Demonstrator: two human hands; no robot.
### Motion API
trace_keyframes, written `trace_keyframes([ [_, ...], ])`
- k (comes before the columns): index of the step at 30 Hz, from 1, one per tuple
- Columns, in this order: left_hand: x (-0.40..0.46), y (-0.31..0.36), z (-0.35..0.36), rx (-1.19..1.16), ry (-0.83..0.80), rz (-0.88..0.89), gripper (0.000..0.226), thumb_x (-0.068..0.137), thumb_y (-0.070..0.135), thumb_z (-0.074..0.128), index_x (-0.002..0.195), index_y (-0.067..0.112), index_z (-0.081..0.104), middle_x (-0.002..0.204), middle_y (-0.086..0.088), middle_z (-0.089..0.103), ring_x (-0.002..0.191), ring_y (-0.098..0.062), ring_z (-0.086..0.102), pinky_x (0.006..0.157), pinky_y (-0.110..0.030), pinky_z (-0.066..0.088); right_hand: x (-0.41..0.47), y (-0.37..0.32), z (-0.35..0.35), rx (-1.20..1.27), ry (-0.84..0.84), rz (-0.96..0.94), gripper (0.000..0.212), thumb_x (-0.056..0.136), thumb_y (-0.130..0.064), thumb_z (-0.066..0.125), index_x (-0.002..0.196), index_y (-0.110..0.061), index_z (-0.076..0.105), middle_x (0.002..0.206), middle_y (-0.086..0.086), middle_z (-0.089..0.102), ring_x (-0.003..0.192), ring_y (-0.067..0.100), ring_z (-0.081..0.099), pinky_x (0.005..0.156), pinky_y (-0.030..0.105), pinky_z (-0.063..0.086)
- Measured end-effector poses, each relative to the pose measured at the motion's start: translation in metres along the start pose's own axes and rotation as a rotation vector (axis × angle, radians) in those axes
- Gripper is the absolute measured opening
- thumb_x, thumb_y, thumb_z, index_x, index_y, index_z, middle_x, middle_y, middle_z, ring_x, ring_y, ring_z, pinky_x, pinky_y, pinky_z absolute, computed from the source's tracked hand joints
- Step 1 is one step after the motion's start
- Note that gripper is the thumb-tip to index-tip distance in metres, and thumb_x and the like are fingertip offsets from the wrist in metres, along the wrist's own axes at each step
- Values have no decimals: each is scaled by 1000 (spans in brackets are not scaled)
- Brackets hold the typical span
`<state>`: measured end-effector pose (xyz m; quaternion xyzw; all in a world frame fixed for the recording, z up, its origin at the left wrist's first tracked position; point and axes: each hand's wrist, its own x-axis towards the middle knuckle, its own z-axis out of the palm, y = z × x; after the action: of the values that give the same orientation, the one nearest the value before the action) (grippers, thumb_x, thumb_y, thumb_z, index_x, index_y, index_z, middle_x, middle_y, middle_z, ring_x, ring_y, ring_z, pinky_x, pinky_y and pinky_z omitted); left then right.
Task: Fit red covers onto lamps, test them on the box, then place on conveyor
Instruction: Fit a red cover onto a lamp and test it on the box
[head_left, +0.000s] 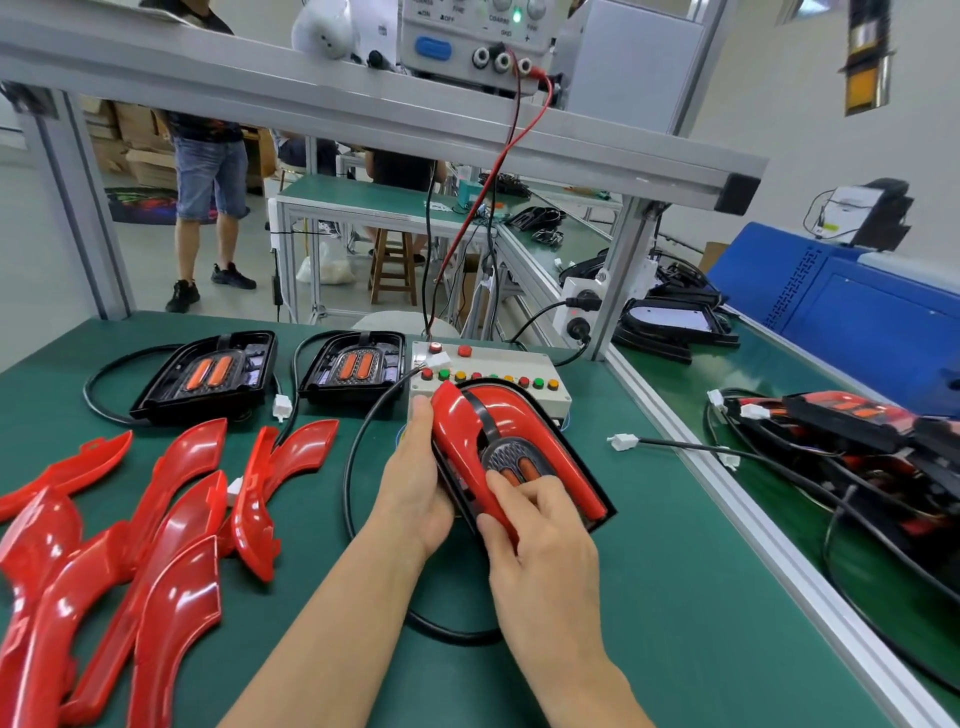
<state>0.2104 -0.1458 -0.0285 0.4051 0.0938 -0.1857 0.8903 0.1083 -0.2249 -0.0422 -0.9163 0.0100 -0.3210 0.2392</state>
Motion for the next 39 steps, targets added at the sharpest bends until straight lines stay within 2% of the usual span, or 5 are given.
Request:
trace_keyframes([
  [7, 8, 4, -6, 1, 52, -17, 58, 91, 58, 46, 119, 10, 63, 105, -16, 71, 96, -31, 68, 74, -41, 56, -4, -3, 0, -62, -48, -20, 44, 70, -5, 84, 112, -10, 72, 85, 1, 60, 73, 18, 62, 58, 30, 56],
  [25, 5, -7, -4, -42, -21, -26, 46, 91, 50, 53, 112, 11, 66, 93, -12, 74, 79, -25, 72, 54, -35, 58, -6, -5, -7, -75, -82, 21, 43, 91, -16, 65, 133, -20, 59, 107, -1, 55, 97, 18, 57, 85, 31, 51],
  [31, 6, -5, -6, 95, -137, 126, 53, 69, 21, 73, 120, 22, 60, 104, -10, 72, 88, -25, 72, 66, -38, 58, -6, 1, -6, -141, -76, 11, 42, 75, -16, 81, 116, -17, 70, 95, -2, 61, 84, 18, 61, 68, 29, 55],
  [35, 10, 3, -9, 43, -57, 170, 41, 81, 17, 68, 121, 18, 58, 104, -11, 72, 86, -25, 71, 62, -37, 57, -2, 16, -15, 164, -28, 100, 51, 81, -58, 62, 126, -36, 61, 115, -24, 45, 111, 1, 46, 93, 11, 34],
  [39, 15, 14, -15, -97, 50, 176, 44, 87, 22, 65, 128, 13, 53, 115, -14, 67, 100, -30, 65, 79, -47, 55, 15, 30, -26, 625, 34, 556, 87, 65, -70, 64, 141, -37, 41, 130, -29, 42, 115, -10, 47, 97, 21, 42],
])
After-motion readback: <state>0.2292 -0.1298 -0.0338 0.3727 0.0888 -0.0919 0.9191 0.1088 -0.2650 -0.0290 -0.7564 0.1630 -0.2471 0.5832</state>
